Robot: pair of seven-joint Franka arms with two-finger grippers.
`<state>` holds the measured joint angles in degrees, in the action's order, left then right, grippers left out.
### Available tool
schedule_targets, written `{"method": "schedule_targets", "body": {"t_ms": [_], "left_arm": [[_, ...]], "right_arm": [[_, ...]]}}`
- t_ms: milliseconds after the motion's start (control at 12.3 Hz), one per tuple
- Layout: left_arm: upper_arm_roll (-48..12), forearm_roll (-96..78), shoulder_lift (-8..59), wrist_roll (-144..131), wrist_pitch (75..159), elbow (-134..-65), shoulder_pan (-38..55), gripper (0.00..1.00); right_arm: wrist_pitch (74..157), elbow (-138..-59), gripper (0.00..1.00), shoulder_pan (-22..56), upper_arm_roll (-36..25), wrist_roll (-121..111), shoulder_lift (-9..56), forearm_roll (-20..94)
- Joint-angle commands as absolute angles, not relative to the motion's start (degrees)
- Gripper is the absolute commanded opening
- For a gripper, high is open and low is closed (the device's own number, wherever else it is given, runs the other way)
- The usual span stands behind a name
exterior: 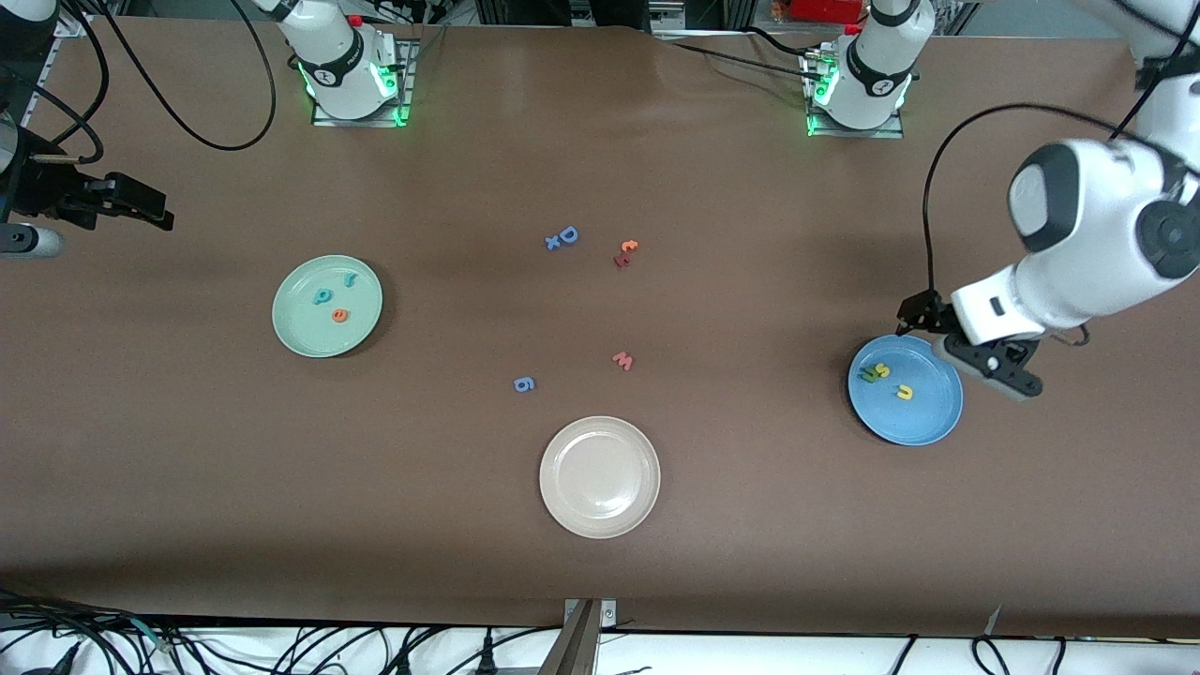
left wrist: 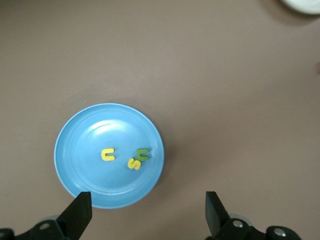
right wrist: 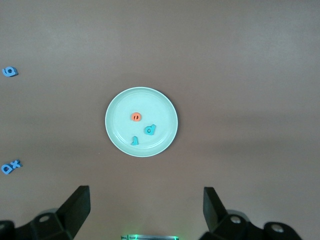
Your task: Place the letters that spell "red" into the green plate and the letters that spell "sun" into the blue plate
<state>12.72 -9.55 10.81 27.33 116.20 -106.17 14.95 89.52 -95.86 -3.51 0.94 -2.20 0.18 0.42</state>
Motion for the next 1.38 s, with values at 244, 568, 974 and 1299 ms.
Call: {"method": "schedule_targets", "body": {"t_ms": [244,568,974,1299], "left_arm": [[-0.96,-5.8,-1.83,16.44,114.79,-111.09,1.42,1.0],[-2.99,-1.78,-4.39,16.0,114.96,-109.08,-0.7,1.0],[-3.08,-1.76,-4.57,6.35,106.11,-104.52,-0.35,1.0],[-2.73,-1.76,-2.9,5.01,104.94,-103.54,-0.62,1.0]], "right_arm": [[88.59,-95.1,1.0,-3.96,1.49,-2.46,0.0,0.35],[88.59,-95.1,1.0,-3.96,1.58,-2.46,-0.17,0.35],[88.59,-95.1,1.0,-3.78,1.67,-2.46,-0.26,0.35],[88.68,-95.01,1.0,-3.78,1.58,-2.55,-0.09,0.35]]}}
